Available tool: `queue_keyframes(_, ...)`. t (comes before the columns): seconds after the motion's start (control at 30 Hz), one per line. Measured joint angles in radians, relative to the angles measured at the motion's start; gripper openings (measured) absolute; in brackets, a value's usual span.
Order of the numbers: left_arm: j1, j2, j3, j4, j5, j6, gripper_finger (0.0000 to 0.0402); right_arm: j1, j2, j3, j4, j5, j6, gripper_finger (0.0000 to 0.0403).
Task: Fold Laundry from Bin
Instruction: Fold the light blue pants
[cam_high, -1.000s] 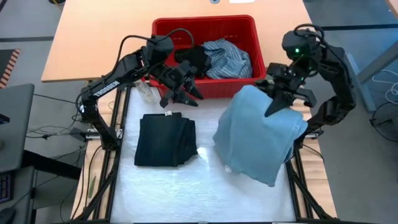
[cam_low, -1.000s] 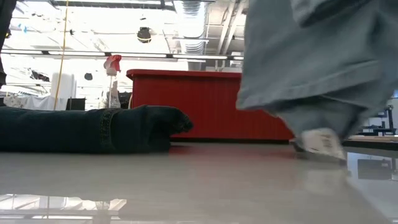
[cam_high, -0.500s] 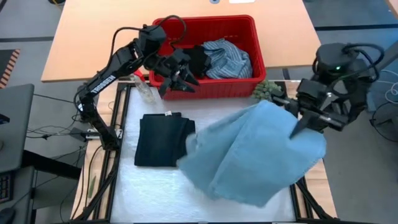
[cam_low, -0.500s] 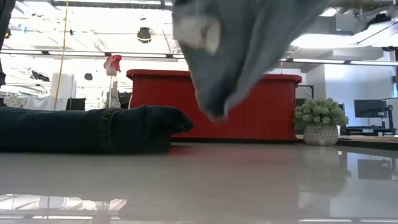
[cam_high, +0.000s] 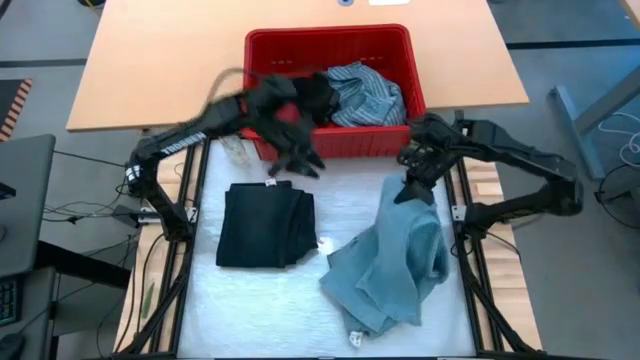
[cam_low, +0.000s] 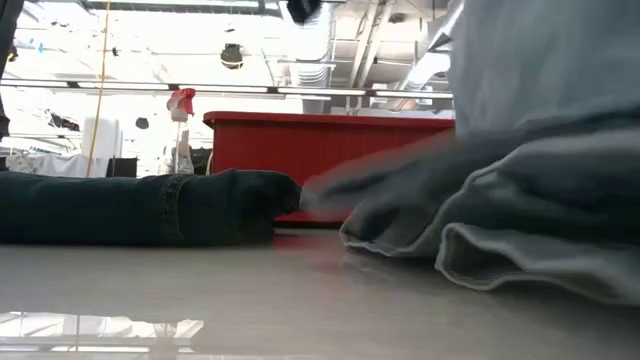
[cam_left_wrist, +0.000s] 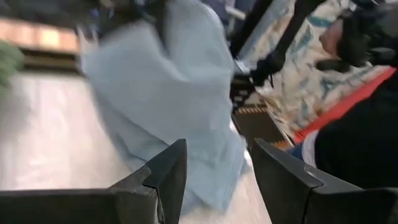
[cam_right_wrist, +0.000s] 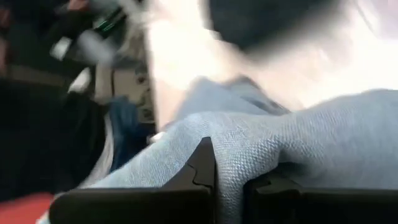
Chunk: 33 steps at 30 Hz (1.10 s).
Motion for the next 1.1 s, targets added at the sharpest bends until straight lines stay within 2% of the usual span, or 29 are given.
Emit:
queue_keyframes(0.07,-0.031,0.0,-0.122,0.119,0.0,-0.049,0.0167,-0.061,-0.052,-0.118,0.001,0.014,0.041,0.0043)
queue_keyframes(0.17,-0.063,0.004,-0.298,0.429,-0.01,-0.209,0.0167,-0.101,-0.102,-0.234,-0.008,0.033,0.09,0.0043)
queue_keyframes(0.27,-0.081,0.011,-0.434,0.759,-0.022,-0.405,0.0167,-0.105,-0.119,-0.272,-0.073,0.033,0.108,0.0043)
queue_keyframes(0.33,-0.089,0.021,-0.49,0.888,-0.025,-0.505,0.0167,-0.102,-0.126,-0.266,-0.142,0.031,0.104,0.0043)
queue_keyframes(0.43,-0.104,0.043,-0.516,0.91,-0.075,-0.528,0.0167,-0.082,-0.147,-0.227,-0.225,0.032,0.056,0.0043)
queue_keyframes(0.57,-0.126,0.061,-0.515,0.902,-0.121,-0.529,0.0167,-0.066,-0.192,-0.162,-0.23,0.031,0.043,0.0043)
queue_keyframes(0.73,-0.229,0.087,-0.515,0.896,-0.173,-0.508,0.0167,-0.066,-0.224,-0.109,-0.229,0.077,0.016,0.0045)
queue_keyframes(0.87,-0.274,0.138,-0.512,0.94,-0.254,-0.716,0.0167,-0.066,-0.226,-0.106,-0.238,0.079,-0.016,0.0047)
queue_keyframes(0.97,-0.302,0.192,-0.511,1.063,-0.253,-0.897,0.0167,-0.066,-0.223,-0.107,-0.252,0.082,-0.044,0.0048)
queue_keyframes(1.1,-0.366,0.271,-0.511,1.078,-0.244,-1.062,0.0167,-0.065,-0.216,-0.112,-0.255,0.132,-0.05,0.0049)
